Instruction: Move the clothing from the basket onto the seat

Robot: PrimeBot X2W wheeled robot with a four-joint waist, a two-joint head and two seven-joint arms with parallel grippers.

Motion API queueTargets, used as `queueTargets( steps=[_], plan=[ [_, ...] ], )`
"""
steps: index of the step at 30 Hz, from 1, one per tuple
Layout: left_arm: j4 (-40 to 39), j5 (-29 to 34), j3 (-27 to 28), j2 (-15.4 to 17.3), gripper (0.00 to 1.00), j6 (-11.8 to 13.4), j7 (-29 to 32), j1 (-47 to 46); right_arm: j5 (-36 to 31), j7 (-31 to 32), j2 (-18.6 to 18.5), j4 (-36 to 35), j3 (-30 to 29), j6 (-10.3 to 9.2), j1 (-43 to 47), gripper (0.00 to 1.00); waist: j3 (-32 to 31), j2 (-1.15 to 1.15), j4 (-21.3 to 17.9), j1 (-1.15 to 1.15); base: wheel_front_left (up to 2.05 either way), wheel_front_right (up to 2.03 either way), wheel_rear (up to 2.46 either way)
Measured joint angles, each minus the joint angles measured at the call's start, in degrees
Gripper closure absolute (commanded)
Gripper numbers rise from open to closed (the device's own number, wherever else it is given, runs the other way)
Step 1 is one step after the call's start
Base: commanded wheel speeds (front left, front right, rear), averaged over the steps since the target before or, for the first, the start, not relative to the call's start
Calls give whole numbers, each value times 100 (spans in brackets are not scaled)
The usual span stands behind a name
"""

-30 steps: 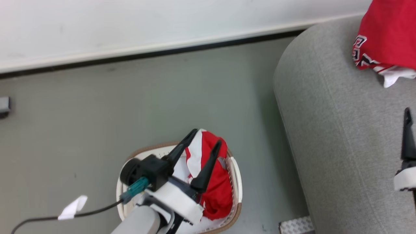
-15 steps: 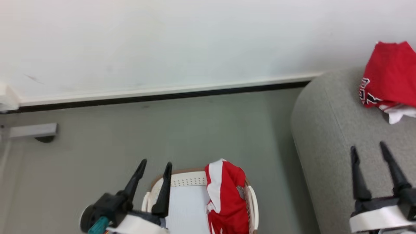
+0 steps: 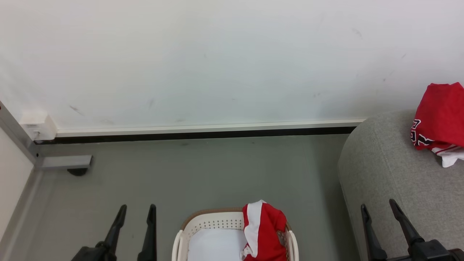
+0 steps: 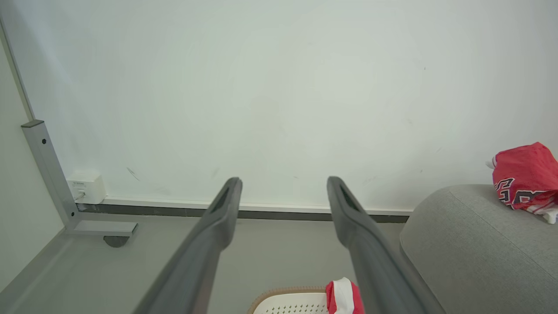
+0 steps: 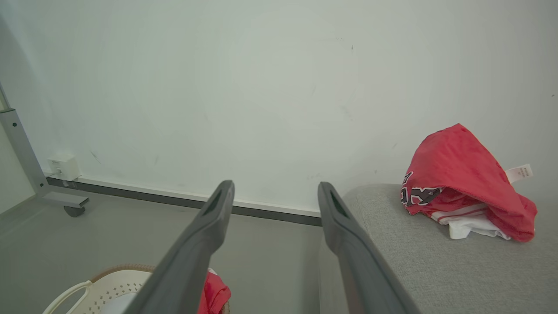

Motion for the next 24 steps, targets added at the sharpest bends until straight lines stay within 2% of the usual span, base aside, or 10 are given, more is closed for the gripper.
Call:
queueTargets(
  steps=[14, 24],
  plan=[
    [153, 265, 426, -160, 0, -277, 0, 135, 218, 0, 21, 133, 93, 0, 51, 0, -59, 0, -56, 1, 0, 0, 0],
    [182, 267, 419, -172, 0, -315, 0, 124, 255, -1, 21, 135, 96, 0, 24, 0, -37, 0, -73, 1, 0, 0, 0]
  ],
)
